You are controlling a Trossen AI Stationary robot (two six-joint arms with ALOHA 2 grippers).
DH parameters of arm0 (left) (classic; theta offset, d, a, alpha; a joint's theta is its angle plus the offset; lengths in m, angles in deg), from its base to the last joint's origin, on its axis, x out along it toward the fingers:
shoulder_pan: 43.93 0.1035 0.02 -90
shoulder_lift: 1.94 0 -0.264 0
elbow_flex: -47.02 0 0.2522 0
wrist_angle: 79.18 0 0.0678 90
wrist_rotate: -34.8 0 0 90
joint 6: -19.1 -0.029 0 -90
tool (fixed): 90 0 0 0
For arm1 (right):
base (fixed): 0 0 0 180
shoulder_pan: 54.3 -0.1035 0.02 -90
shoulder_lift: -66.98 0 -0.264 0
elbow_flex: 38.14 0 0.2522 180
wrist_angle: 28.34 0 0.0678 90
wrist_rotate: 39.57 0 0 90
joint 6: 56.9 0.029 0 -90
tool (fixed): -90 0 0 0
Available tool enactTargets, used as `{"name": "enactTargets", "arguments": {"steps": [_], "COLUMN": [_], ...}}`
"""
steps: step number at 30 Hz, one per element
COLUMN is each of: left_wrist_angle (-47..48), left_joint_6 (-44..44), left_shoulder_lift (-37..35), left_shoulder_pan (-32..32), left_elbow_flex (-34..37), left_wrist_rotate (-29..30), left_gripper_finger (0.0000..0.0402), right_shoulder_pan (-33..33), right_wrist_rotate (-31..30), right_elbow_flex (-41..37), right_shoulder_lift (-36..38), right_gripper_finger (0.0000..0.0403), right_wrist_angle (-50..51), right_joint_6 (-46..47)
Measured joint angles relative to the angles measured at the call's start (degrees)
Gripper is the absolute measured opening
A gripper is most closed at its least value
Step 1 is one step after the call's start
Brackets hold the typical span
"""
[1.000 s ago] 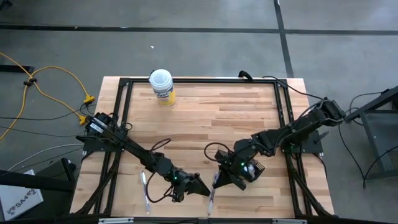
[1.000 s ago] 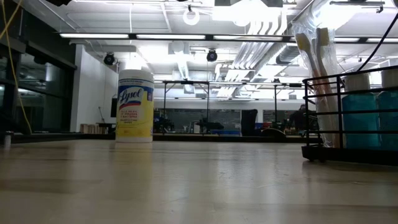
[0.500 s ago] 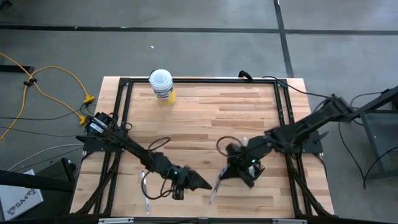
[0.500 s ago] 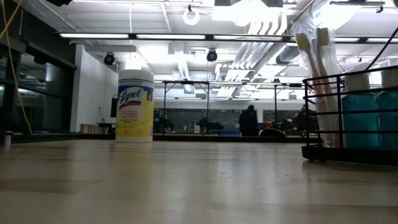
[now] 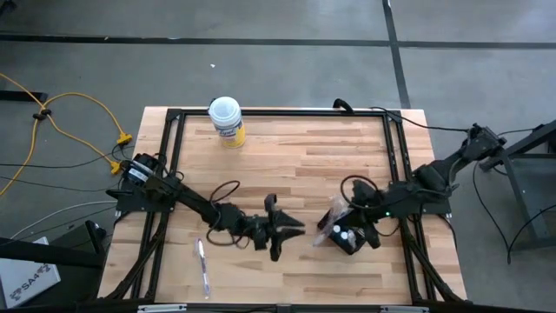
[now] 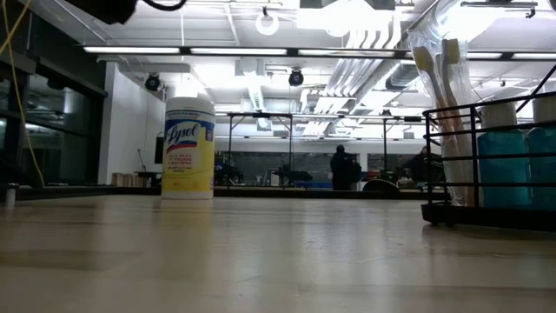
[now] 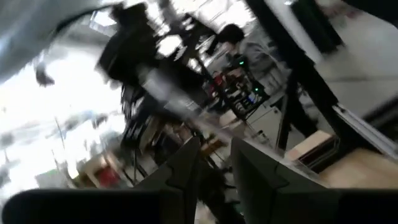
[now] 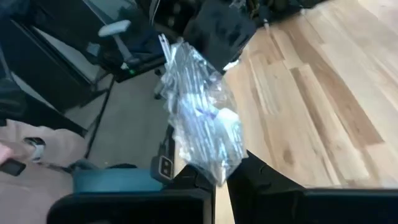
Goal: Pick & Place toothbrushing station
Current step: Put the top purple toothbrush into the wire organizer
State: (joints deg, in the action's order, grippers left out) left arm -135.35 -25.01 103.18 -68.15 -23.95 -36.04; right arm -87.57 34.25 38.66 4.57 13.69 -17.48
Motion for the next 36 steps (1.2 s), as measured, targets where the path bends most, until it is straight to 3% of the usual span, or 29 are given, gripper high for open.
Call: {"name": "enactTargets", "arguments": {"steps": [5,11,18,27,36], "left_wrist_angle": [2.0,1.9,6.0,11.8,18.7], "left_joint_6": [11.4,13.8,21.3,30.7,39.3], "left_shoulder_lift": [-0.1,-0.3,-0.5,-0.5,-0.5], "left_shoulder_pan": [1.9,2.1,2.1,1.9,0.5], "left_elbow_flex": [0.0,0.0,0.0,0.0,0.0], "left_wrist_rotate": [4.6,9.0,9.5,9.1,8.6], "left_gripper_finger": [0.0085,0.0085,0.0085,0.0085,0.0085], "right_shoulder_pan": [-3.9,-7.6,-12.2,-15.6,-15.6], "right_wrist_rotate": [-5.4,-12.0,-17.7,-21.5,-20.8], "right_elbow_flex": [0.0,0.0,0.0,0.0,0.0], "right_shoulder_lift": [1.9,2.6,4.5,6.6,6.7], "right_gripper_finger": [0.0011,0.0011,0.0011,0.0011,0.0011], "right_wrist_angle": [5.2,11.5,14.6,22.3,29.7], "right_joint_6": [1.7,5.5,7.5,13.3,17.8]}}
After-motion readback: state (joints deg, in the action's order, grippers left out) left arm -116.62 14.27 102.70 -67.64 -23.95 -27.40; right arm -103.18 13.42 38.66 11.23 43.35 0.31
